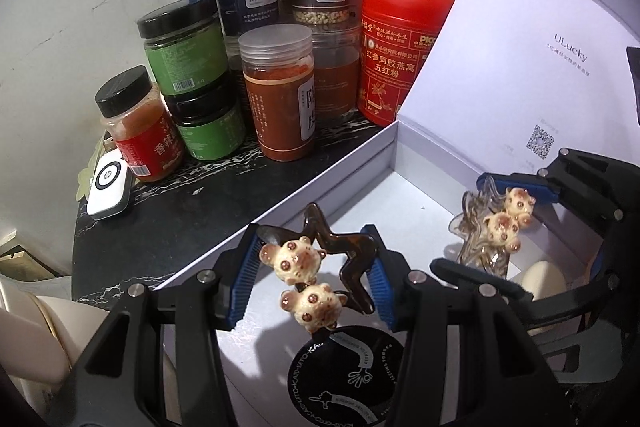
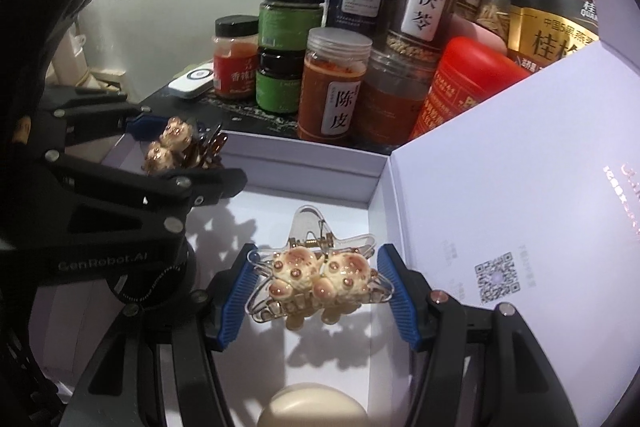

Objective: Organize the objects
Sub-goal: 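Lower both hair clips into the box and open both tools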

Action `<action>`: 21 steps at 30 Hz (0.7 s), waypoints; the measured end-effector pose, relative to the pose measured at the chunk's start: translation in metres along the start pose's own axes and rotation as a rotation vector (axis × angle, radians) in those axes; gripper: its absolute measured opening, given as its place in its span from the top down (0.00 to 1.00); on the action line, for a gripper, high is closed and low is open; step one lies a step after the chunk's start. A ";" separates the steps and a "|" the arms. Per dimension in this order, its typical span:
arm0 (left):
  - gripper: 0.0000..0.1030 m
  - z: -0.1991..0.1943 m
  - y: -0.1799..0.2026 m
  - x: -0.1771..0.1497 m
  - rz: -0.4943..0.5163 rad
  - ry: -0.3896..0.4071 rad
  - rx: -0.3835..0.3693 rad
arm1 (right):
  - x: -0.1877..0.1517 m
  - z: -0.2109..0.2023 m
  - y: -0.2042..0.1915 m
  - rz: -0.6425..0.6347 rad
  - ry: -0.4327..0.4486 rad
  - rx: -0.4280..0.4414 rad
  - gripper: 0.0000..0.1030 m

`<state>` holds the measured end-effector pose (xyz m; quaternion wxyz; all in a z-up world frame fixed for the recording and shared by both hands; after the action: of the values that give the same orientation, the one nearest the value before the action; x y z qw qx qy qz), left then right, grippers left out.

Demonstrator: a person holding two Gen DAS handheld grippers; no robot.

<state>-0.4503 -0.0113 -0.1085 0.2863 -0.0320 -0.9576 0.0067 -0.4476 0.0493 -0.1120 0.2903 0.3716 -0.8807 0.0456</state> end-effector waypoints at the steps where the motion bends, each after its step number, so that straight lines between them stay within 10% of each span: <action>1: 0.53 0.001 0.000 0.000 0.003 -0.002 0.004 | -0.001 0.001 -0.001 0.000 -0.003 0.006 0.40; 21: 0.52 0.004 0.002 -0.006 0.036 -0.044 0.051 | -0.007 0.008 -0.009 -0.039 -0.046 -0.010 0.39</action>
<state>-0.4474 -0.0095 -0.1150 0.2657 -0.0416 -0.9624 0.0368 -0.4414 0.0444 -0.1236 0.2726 0.3882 -0.8799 0.0269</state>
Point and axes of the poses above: each gripper's, at about its wrist camera, not at the fingertips, and z roughly the way its jaws point, y to its right, x to its top, the point moved 10 cm from there along z, roughly the way its jaws point, and after that the axes turned 8 degrees about -y, right-handed, at the moved point
